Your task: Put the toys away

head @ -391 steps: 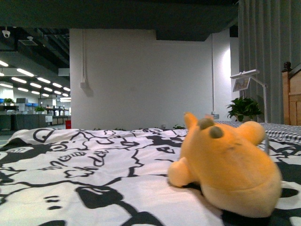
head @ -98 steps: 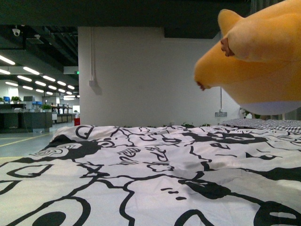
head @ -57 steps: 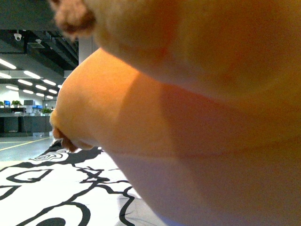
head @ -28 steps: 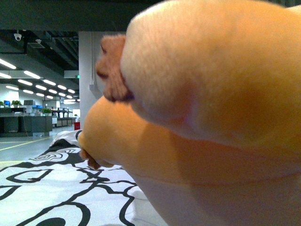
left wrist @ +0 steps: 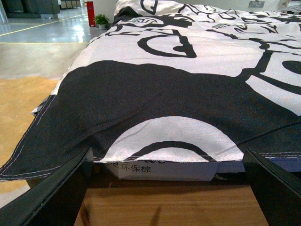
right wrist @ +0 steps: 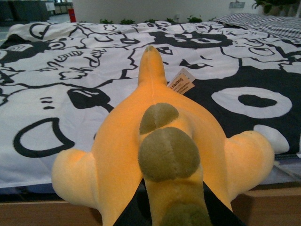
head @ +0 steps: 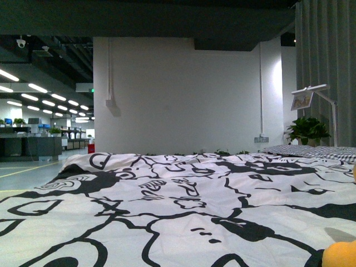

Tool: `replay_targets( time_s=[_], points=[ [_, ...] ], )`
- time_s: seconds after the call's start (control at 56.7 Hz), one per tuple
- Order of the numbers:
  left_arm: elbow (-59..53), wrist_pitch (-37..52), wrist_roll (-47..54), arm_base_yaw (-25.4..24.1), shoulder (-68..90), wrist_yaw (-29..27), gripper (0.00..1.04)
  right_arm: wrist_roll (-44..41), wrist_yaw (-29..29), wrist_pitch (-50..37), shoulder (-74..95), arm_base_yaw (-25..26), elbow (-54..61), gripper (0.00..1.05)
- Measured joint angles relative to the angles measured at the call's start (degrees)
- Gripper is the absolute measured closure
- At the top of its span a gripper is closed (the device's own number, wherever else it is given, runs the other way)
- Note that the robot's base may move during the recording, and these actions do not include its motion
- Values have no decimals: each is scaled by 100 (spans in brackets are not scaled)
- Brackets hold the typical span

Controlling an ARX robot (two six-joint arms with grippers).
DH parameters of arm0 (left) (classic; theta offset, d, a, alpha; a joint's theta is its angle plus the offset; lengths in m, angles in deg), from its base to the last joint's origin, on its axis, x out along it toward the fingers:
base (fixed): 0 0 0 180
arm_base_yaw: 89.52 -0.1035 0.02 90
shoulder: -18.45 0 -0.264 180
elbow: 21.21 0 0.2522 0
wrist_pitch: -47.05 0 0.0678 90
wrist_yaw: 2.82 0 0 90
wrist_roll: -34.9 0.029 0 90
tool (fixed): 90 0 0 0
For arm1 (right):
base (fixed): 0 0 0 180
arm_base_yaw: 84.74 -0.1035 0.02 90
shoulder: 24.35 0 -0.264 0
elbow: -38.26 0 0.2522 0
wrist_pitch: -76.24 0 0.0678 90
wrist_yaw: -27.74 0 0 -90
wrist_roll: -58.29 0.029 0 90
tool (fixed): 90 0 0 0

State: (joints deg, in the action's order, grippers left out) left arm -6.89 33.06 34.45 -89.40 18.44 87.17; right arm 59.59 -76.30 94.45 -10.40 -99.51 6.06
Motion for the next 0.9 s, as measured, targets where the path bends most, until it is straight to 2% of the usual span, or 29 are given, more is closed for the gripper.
replay_targets(
  time_s=[0.194, 0.282, 0.353, 0.9],
  points=[
    [0, 0, 0, 0, 0, 0, 6, -72, 481, -162, -363, 511, 520, 98],
    [0, 0, 0, 0, 0, 0, 6, -90, 1255, -197, -533, 1143, 704, 98],
    [0, 0, 0, 0, 0, 0, 6, -90, 1333, -238, -623, 1399, 831, 98],
    [0, 0, 0, 0, 0, 0, 6, -92, 1388, -409, -1058, 1458, 1401, 98]
  ],
)
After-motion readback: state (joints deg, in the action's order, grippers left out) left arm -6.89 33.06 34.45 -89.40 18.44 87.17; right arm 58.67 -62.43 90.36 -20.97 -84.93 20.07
